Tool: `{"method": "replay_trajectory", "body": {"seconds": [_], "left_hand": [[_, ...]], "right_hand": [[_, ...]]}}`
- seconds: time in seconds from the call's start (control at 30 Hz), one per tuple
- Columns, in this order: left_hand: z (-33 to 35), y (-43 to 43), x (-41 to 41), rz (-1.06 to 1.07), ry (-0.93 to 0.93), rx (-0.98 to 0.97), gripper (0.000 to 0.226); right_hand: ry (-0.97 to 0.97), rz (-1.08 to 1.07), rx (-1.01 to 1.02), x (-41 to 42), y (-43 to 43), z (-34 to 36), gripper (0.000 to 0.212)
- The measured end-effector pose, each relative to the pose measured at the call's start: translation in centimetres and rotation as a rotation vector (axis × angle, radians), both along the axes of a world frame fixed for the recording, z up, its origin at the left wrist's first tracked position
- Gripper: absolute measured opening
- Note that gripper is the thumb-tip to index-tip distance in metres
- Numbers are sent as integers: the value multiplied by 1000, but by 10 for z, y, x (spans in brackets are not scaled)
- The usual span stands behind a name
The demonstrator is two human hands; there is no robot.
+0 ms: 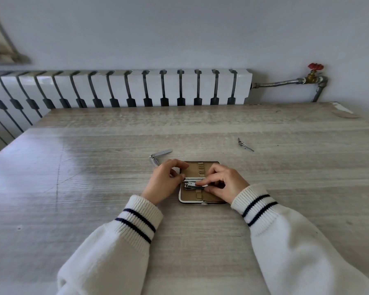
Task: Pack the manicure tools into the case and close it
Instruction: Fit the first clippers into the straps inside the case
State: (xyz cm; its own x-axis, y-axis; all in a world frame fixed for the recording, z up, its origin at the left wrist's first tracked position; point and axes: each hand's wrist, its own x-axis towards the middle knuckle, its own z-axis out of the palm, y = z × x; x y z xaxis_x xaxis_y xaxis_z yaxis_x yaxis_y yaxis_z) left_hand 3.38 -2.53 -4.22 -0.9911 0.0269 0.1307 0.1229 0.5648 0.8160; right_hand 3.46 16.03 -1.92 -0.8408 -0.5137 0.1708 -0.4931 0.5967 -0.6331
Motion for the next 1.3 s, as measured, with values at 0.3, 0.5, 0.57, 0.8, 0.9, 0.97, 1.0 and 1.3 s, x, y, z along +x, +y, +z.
{"method": "replay_trajectory", "body": {"seconds": [0.3,0.5,0.57,0.8,0.9,0.97,1.0,1.3], "left_hand": [[2,1,2,2,-1,1,25],[3,1,2,3,-7,-3,24],[3,1,2,5,-8,-5,23],[3,1,2,5,-6,12,25],[3,1,2,3,-6,11,25],[3,1,2,4,-9,16,25],[3,1,2,3,-9,16,25],[4,1,2,2,-3,13,24]], "right_hand": [[23,-26,-29,2,0,-2,18],[25,-25,-44,2,-1,-1,17],[25,-23,-40,2,-1,-1,17],[32,-45,-57,2,0,1,17],[34,-46,-49,3,0,1,16],[41,-41,-39,3,0,0,15],[44,-41,-39,3,0,0,14],[37,-46,-44,2,0,-2,15]]}}
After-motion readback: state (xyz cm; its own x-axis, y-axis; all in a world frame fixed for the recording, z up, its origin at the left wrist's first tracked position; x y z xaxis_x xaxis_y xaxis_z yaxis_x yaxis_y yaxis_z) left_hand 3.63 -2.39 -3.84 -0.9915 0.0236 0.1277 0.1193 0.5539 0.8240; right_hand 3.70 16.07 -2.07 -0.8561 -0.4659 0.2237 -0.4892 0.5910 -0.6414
